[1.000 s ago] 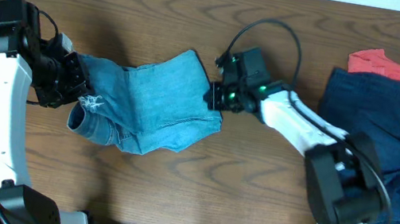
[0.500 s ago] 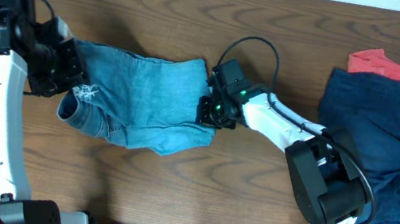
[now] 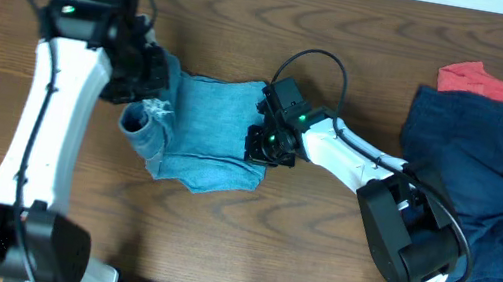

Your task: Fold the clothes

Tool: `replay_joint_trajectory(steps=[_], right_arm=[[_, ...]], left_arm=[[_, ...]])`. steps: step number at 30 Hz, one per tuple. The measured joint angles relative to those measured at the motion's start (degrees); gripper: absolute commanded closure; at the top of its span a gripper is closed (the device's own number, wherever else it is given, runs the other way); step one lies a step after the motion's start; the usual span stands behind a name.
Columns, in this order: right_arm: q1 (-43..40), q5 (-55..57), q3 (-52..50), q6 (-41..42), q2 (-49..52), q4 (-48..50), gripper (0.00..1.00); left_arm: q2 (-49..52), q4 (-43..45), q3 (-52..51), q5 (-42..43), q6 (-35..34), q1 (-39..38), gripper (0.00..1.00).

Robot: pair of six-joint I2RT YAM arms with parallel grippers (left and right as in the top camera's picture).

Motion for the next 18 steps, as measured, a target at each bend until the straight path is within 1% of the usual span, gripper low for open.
replay_joint_trajectory(steps=[8,13,14,16,18], right_arm=[[0.00,-0.04,0.07,-0.20,0.00,-0.35,0.99],[0.00,-0.24,0.09,-0.20,0.00,-0.81,0.99],[0.00,-0.24,0.09,-0.20,0.00,-0.81,0.98],[0.00,-0.24,0.09,-0.22,0.00,-0.85,0.98],[0.00,-0.24,0.09,-0.20,-0.02,-0.92,0.98]], left_arm=[[6.05,5.01,0.00,-0.83,-4.70,-5.16,0.92],[6.93,6.03,0.00,-1.16,-6.69,-8.57,0.86],[6.99,6.10,0.00,-1.33,-6.88,-9.33,0.84],[7.04,6.12,0.00,-1.75,-7.08,-10.69,0.73],[7.06,6.51,0.00,-2.51,-7.63,-12.31,0.66]])
